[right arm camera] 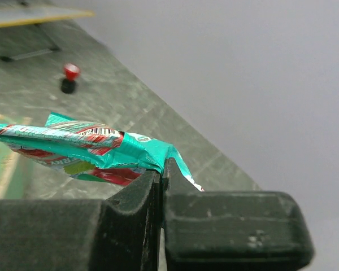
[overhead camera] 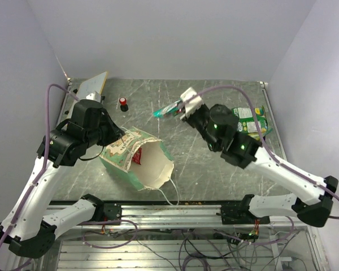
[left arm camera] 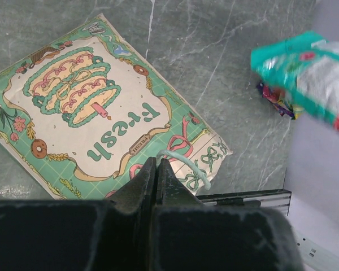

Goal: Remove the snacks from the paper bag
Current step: Take out the snack from the paper bag, then place the snack at the center of the board.

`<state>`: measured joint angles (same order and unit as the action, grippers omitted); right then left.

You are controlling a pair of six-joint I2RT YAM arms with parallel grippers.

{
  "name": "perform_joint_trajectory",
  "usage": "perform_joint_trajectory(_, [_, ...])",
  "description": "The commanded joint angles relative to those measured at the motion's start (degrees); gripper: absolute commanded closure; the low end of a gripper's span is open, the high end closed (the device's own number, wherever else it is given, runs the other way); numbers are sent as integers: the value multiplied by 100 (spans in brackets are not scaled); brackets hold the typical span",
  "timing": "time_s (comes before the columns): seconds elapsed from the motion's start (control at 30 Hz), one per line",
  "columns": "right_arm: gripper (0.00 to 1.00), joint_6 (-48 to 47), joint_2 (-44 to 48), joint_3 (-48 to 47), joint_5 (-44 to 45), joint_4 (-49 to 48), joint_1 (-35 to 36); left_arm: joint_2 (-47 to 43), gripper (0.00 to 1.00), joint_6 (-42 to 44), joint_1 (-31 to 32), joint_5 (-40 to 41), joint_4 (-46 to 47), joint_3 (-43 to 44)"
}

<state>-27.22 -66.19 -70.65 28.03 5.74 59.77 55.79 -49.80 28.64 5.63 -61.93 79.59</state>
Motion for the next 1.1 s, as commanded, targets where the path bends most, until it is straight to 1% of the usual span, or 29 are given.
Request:
perform_joint_trajectory(0.0, [100, 1105, -392, -297, 38, 179, -1008, 35, 93, 158, -21, 50, 197, 68])
perform_joint_trajectory(0.13, [100, 1587, -750, -177, -310, 556, -1503, 143, 93, 227, -25, -1, 192, 148])
perform_joint_trajectory(0.23, [100, 2082, -1042, 17, -222, 724, -1823, 227, 93, 271, -26, -54, 208, 209])
perform_joint_trajectory(0.33, [100, 2685, -1550, -7, -107, 1151, -2178, 228, 93, 300, -27, -124, 292, 200])
perform_joint_trajectory(0.4, [100, 2874, -1780, 22, -14, 1349, -2378, 266, 93, 339, -26, -187, 291, 240])
perform_joint_trajectory(0.57, [100, 2751, -2046, 394, 669, 1298, -2683, 377, 93, 447, -26, -263, 214, 388])
perform_joint_trajectory(0.7, [100, 2616, -2169, 662, 874, 1251, -2891, 364, 93, 438, -27, -327, 280, 378])
perform_joint_trajectory(0.83, [100, 2622, -2266, 987, 709, 1171, -2918, 301, 93, 388, -27, -357, 335, 311])
perform_joint_trajectory(1.07, [100, 3183, -2553, 1288, 440, 1333, -2917, -11, 93, 205, -25, -423, 623, -117])
